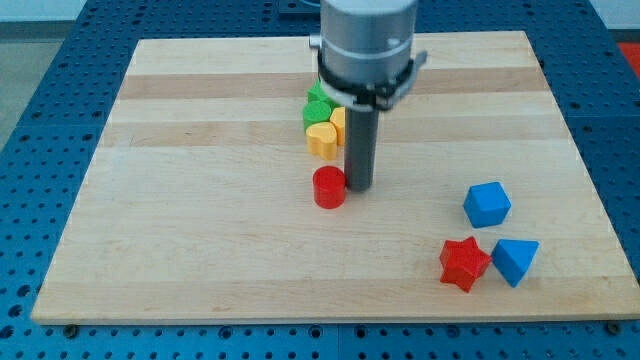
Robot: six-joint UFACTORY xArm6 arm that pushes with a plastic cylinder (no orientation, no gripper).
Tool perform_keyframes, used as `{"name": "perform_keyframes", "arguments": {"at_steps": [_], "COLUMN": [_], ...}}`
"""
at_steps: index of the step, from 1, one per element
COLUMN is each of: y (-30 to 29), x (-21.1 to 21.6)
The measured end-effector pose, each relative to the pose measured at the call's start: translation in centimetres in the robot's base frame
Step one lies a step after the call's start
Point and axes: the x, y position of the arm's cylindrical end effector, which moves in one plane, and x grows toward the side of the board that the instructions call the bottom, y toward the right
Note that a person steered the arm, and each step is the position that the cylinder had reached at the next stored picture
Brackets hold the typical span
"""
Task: Push the red star to the bottom right of the red circle
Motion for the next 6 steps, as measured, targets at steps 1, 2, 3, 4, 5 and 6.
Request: {"name": "perform_keyframes", "arguments": {"at_steps": [1, 2, 3, 4, 5, 6], "y": [0.3, 0.3, 0.2, 0.2, 1.5, 4.7], "x": [11.3, 12.3, 12.3, 12.3, 12.2, 12.2]}}
